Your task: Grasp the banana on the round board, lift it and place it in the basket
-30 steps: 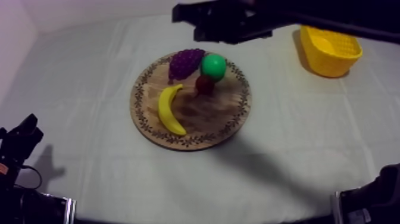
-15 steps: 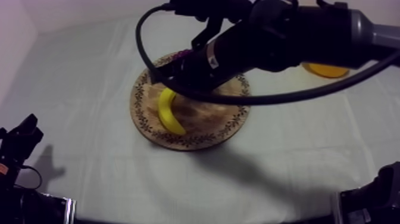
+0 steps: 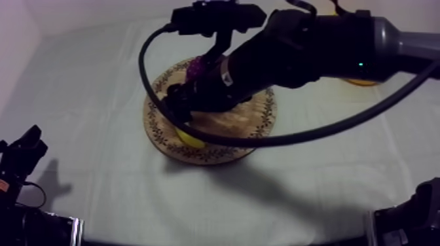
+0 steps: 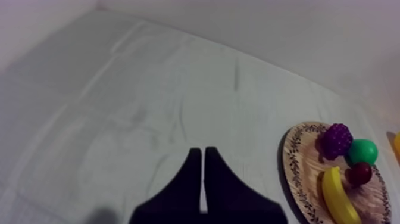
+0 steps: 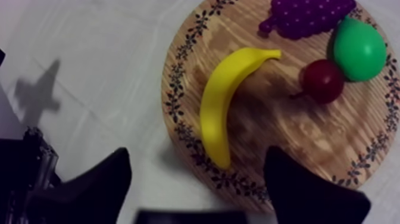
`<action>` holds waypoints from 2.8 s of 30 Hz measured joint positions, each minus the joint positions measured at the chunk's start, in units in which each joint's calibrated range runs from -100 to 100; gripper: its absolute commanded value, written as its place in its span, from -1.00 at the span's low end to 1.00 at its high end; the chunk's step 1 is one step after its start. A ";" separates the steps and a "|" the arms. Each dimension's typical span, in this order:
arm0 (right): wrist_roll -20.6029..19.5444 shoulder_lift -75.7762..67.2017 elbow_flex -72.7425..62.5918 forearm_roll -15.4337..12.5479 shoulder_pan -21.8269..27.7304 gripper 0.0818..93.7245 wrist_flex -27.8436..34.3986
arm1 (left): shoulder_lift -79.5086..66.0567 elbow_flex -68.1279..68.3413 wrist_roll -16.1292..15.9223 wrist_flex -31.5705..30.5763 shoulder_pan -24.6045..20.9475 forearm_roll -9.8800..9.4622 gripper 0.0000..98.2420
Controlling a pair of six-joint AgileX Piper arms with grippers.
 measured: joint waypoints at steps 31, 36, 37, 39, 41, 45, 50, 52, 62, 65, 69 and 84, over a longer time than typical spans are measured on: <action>4.82 21.68 -15.61 -5.60 2.25 0.17 -0.14 | 0.00 0.00 0.03 0.00 0.00 0.00 -1.00; 4.94 25.58 -17.37 -5.66 1.67 0.13 -0.49 | 0.00 0.00 0.03 0.00 0.00 0.00 -1.00; 4.94 26.29 -17.64 -5.66 1.55 0.11 -0.71 | 0.00 0.00 0.03 0.00 0.00 0.00 -1.00; 4.94 27.60 -18.28 -5.66 1.44 0.02 -1.23 | 0.00 0.00 0.03 0.00 0.00 0.00 -1.00; 5.25 28.64 -18.86 -5.75 1.45 -0.07 -1.77 | 0.00 0.00 0.03 0.00 0.00 0.00 -1.00; 6.48 30.20 -20.31 -6.86 1.79 -0.32 -2.11 | 0.00 0.00 0.03 0.00 0.00 0.00 -1.00; 7.59 31.83 -22.36 -7.12 2.11 -0.50 -2.65 | 0.00 0.00 0.05 0.00 0.00 0.00 -1.00; 7.78 32.42 -23.04 -7.12 2.14 -0.55 -2.79 | 0.00 0.00 0.05 0.00 0.00 0.00 -1.00; 8.25 32.27 -22.90 -6.76 2.85 -0.67 -3.56 | 0.00 0.00 0.05 0.00 0.00 0.00 -1.00; 8.71 30.48 -22.71 -7.00 3.81 -0.68 -0.14 | 0.00 0.00 0.09 0.00 0.00 0.00 -1.00; 10.01 25.71 -22.84 -8.67 5.80 -0.70 1.89 | 0.00 0.00 0.09 0.00 0.00 0.00 -1.00; 13.39 5.07 -20.93 -11.22 18.89 -0.73 12.70 | 0.00 0.00 0.09 0.00 0.00 0.00 -1.00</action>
